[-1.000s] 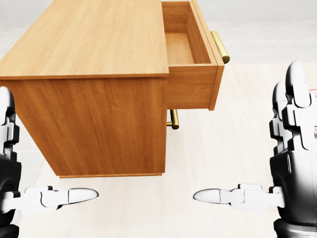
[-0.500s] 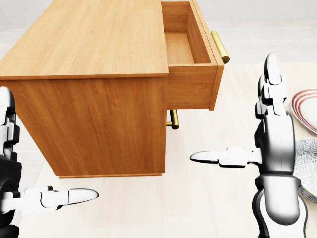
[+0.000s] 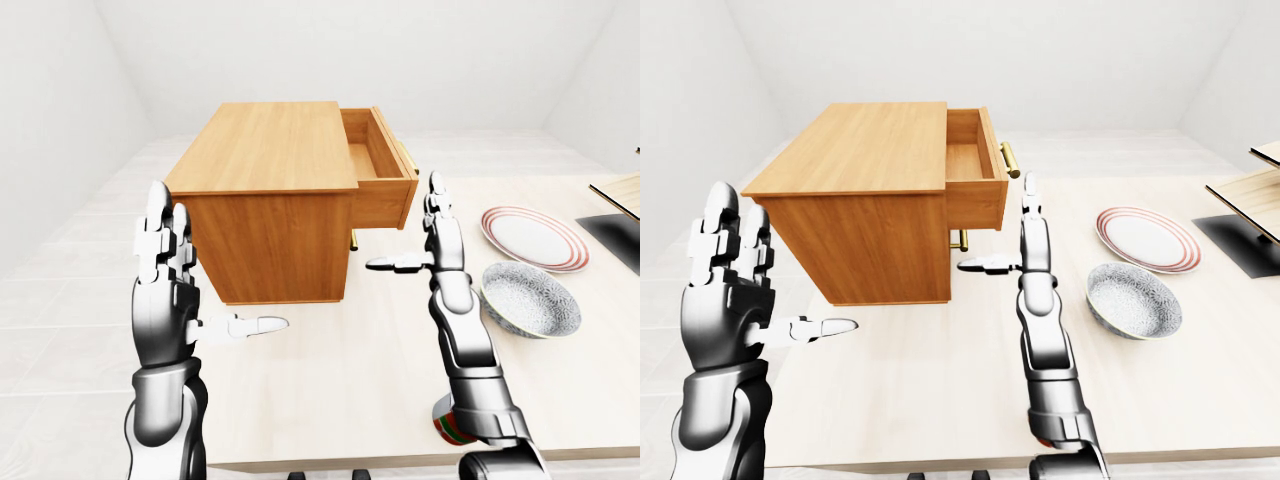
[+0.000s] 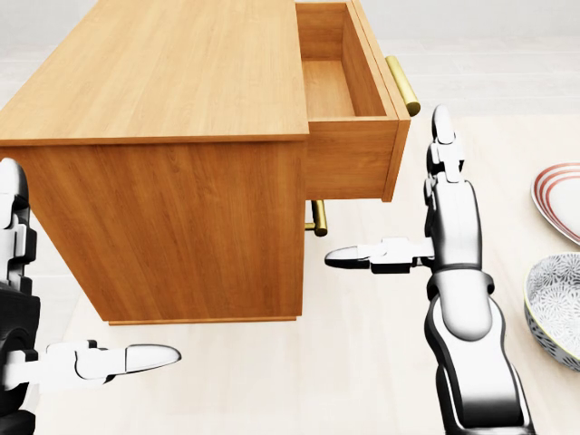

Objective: Close the top drawer of the cabinet.

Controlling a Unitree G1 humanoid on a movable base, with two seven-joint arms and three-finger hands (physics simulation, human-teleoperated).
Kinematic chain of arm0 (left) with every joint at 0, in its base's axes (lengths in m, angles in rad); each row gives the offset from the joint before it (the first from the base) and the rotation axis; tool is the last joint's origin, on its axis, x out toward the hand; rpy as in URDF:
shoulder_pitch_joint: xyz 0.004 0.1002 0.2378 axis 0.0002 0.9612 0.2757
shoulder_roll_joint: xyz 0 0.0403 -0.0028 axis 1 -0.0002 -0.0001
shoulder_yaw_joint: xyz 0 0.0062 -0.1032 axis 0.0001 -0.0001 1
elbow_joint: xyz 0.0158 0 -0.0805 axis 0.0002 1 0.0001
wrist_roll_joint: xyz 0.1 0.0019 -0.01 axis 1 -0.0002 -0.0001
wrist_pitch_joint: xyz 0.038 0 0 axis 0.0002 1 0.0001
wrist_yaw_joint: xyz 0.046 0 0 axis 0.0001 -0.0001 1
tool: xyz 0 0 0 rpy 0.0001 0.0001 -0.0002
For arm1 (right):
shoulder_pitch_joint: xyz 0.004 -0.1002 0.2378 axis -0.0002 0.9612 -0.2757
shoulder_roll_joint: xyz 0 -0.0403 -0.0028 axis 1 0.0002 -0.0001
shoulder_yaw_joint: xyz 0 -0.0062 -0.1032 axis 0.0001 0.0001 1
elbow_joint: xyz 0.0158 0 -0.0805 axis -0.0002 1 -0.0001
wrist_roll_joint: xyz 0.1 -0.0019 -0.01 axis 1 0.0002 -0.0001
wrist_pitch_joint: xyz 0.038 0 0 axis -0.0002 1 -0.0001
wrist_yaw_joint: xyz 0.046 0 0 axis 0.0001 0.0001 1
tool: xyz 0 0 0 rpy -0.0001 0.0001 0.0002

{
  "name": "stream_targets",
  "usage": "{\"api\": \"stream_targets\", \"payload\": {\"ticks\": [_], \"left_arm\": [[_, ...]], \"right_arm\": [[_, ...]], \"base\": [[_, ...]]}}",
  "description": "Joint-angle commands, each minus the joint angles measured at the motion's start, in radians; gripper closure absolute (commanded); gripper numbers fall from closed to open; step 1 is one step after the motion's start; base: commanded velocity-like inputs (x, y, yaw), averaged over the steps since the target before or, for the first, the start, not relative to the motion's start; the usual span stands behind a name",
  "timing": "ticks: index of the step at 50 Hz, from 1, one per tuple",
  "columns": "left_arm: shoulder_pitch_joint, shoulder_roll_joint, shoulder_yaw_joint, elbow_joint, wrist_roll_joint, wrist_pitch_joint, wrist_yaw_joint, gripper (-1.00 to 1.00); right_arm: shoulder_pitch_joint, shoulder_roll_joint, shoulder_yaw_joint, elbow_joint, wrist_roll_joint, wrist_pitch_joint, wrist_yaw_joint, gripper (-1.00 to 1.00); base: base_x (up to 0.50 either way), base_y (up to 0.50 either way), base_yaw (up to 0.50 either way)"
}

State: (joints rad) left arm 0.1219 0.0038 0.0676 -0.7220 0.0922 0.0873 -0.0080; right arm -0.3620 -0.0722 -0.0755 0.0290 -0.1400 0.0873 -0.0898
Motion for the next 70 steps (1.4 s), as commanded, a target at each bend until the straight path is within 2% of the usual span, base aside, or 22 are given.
{"api": "stream_targets", "payload": {"ticks": [1, 2, 4, 24, 37, 47, 62, 70], "left_arm": [[0.002, -0.005, 0.007, 0.002, -0.012, 0.000, 0.002, -1.00], [0.002, -0.005, 0.006, -0.001, -0.011, 0.000, 0.002, -1.00], [0.001, -0.005, 0.006, -0.005, -0.012, 0.000, 0.002, -1.00], [0.003, -0.004, 0.004, 0.002, -0.017, 0.000, -0.004, -1.00], [0.007, -0.004, 0.002, -0.006, -0.024, 0.000, -0.013, -1.00], [0.001, -0.003, 0.006, -0.001, -0.030, 0.000, -0.015, -1.00], [-0.001, -0.003, 0.007, -0.002, -0.029, 0.000, -0.010, -1.00], [-0.001, -0.003, 0.008, -0.001, -0.031, 0.000, -0.011, -1.00]], "right_arm": [[-0.097, 0.001, 0.015, 0.179, 0.039, 0.000, 0.009, -1.00], [-0.113, -0.014, 0.031, 0.230, -0.007, 0.000, -0.020, -1.00], [-0.129, 0.001, 0.011, 0.264, 0.043, 0.000, 0.009, -1.00], [-0.302, 0.011, 0.040, 0.566, 0.028, 0.000, -0.007, -1.00], [-0.251, 0.014, 0.045, 0.429, 0.015, 0.000, -0.001, -1.00], [-0.186, 0.027, 0.073, 0.171, -0.009, 0.000, 0.010, -1.00], [-0.190, 0.098, 0.128, 0.255, -0.062, 0.000, 0.041, -1.00], [-0.209, 0.121, 0.130, 0.324, -0.062, 0.000, 0.047, -1.00]], "base": [[0.00, 0.00, 0.00], [0.00, 0.00, 0.00], [0.00, 0.00, 0.00], [0.00, 0.00, 0.00], [0.00, 0.00, 0.00], [0.00, 0.00, 0.00], [0.00, 0.00, 0.00], [0.00, 0.00, 0.00]]}}
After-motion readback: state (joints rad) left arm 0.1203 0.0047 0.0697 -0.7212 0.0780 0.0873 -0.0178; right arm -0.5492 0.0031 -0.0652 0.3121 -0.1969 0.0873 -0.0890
